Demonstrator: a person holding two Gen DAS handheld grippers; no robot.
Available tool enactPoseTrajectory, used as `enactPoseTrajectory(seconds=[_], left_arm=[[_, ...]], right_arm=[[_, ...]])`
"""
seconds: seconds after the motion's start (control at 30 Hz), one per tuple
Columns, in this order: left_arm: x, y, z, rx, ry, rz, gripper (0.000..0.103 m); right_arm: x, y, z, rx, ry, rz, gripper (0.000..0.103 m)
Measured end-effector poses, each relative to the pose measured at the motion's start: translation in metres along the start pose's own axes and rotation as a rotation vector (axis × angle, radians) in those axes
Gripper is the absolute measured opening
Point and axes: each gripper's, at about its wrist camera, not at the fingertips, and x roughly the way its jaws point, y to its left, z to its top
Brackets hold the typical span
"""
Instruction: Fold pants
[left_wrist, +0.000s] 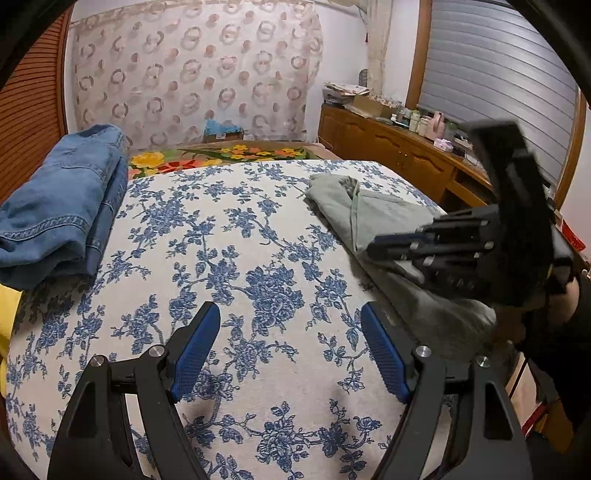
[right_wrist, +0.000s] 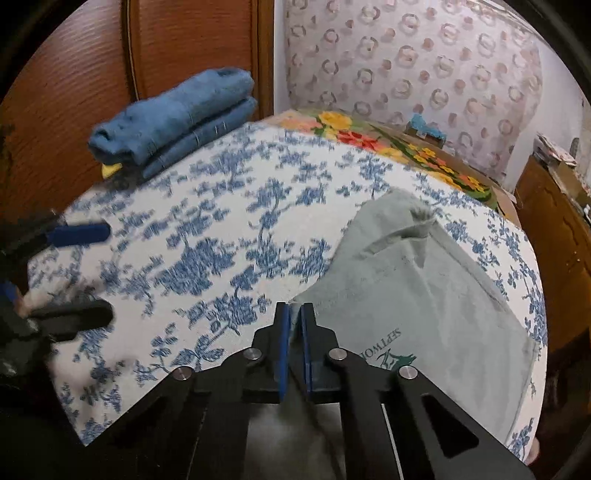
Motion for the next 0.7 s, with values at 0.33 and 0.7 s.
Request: enactPoseTrajectory(seconds=[0.33, 0.7], left_arm=[[0.029, -0.014, 0.023, 0.073, 0.021, -0.044, 0.079], [0.059, -0.029, 0.045, 0.111, 0.068, -0.062, 0.079]], right_arm=[[-0.005, -0.02, 0.001, 0.014, -0.021, 0.05, 0.003], [-0.017, -0.06, 0.0, 0.061, -0.06, 0.007, 0.002]])
